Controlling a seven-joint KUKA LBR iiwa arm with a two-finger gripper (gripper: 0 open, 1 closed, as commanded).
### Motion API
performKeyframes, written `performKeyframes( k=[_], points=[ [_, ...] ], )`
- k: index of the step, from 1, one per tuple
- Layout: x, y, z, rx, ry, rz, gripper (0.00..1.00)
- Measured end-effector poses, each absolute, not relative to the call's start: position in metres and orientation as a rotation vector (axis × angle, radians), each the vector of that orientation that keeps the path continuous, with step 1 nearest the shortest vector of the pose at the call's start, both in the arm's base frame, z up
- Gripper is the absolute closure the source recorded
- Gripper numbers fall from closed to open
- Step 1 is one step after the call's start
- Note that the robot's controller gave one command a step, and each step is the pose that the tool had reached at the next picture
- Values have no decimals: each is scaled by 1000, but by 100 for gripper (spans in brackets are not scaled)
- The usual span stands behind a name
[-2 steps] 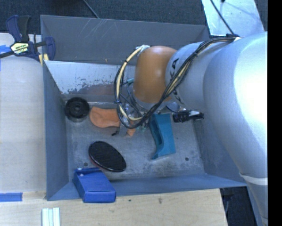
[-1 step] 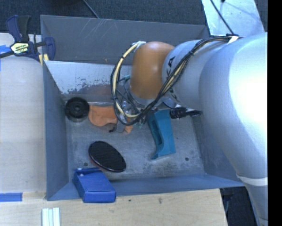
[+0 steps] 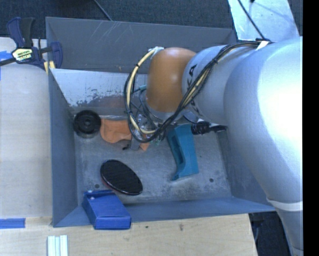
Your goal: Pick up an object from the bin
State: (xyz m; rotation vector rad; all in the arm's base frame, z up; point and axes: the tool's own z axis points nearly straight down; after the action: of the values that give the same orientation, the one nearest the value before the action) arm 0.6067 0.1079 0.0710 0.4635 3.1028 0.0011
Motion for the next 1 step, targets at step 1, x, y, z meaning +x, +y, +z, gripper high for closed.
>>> performKeyframes(
  k=[1],
  points=[
    [596,124,71,452,3106,-1,100]
  ],
)
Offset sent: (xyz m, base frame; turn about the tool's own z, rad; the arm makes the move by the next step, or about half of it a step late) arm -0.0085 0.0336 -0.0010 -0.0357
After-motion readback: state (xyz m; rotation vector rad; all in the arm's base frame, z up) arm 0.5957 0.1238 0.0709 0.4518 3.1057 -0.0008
